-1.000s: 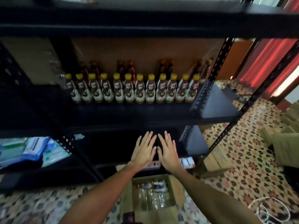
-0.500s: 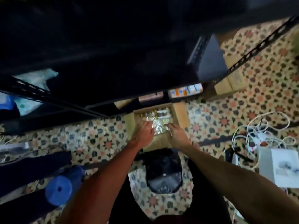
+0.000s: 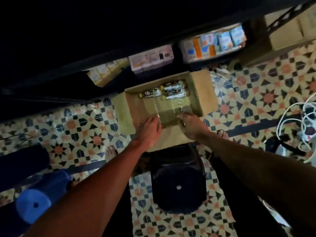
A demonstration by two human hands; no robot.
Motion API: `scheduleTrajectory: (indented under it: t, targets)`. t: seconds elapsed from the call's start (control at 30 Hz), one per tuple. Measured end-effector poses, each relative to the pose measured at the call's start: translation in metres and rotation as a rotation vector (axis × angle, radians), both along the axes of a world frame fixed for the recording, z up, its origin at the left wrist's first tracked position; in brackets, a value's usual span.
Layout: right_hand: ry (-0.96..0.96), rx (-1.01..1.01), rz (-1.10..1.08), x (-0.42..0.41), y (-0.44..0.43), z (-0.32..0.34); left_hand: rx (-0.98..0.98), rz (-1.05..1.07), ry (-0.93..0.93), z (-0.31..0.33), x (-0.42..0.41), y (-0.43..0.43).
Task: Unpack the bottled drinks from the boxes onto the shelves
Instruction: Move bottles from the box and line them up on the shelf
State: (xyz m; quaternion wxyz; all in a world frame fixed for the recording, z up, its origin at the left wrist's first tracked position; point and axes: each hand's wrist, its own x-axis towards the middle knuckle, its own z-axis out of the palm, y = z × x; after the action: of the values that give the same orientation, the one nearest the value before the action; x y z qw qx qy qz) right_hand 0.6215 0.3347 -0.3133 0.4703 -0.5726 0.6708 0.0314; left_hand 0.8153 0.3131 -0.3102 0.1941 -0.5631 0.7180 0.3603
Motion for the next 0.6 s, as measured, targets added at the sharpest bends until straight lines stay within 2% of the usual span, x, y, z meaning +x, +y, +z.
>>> scheduleTrajectory:
  t: [0.3,0.37,0.47,0.5,0.6]
  targets:
    - [0.056,0.022,0.090,-0.019,-0.046,-0.136,0.056,0.130,-0.030,-0.133,-0.002,-0.029]
    - [0.090,0.021,0.120,-0.020,-0.056,-0.166,0.147,0.420,-0.004,-0.164,-0.004,-0.044]
    - [0.134,0.032,0.136,-0.021,-0.074,-0.206,0.472,1.192,0.183,-0.210,0.004,-0.064]
    - [0.156,0.039,0.139,-0.022,-0.079,-0.216,0.534,1.323,0.241,-0.221,0.006,-0.069]
    - [0.209,0.050,0.171,-0.024,-0.092,-0.240,0.565,1.455,0.354,-0.250,0.007,-0.082]
